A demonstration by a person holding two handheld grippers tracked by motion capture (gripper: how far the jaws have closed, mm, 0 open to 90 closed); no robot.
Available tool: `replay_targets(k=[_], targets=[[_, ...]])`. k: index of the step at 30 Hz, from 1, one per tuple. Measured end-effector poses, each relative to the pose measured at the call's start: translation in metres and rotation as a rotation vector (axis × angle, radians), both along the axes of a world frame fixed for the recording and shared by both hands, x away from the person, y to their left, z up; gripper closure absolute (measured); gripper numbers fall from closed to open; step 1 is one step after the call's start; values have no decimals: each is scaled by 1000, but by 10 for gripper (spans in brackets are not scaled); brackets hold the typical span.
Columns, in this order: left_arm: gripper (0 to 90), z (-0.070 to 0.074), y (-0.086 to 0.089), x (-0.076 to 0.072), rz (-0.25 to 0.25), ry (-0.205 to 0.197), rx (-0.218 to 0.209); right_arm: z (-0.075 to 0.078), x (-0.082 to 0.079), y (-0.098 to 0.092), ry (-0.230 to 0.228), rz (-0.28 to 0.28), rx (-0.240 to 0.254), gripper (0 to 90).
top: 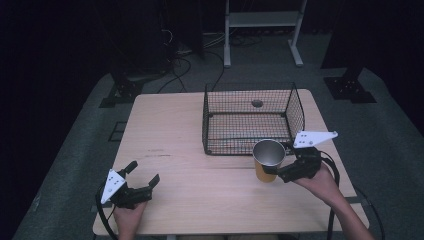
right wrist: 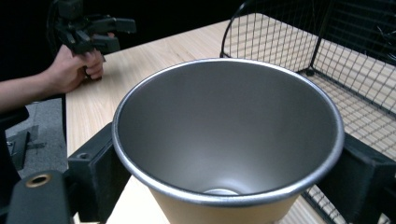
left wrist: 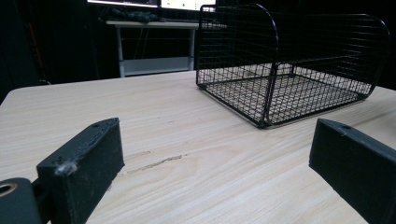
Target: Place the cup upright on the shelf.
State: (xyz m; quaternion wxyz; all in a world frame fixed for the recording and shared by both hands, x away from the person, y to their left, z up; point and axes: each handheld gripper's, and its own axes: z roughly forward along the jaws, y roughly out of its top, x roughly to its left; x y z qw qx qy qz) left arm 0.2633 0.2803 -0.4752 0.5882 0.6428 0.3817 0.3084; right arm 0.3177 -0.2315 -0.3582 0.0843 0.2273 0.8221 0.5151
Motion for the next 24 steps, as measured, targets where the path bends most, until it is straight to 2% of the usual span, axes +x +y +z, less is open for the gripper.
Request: replay_targets(k=[1, 9, 15, 24], targets=[[24, 0, 0, 0, 0, 0, 2, 6, 4, 2, -4, 9, 0, 123], [24, 0, 0, 0, -2, -1, -4, 27, 18, 9, -5, 39, 7, 122], [24, 0, 1, 0, -3, -2, -4, 37, 28, 11, -4, 48, 4, 122], [24, 0, 1, 0, -3, -1, -6, 45, 42, 12, 6, 49, 0, 122]])
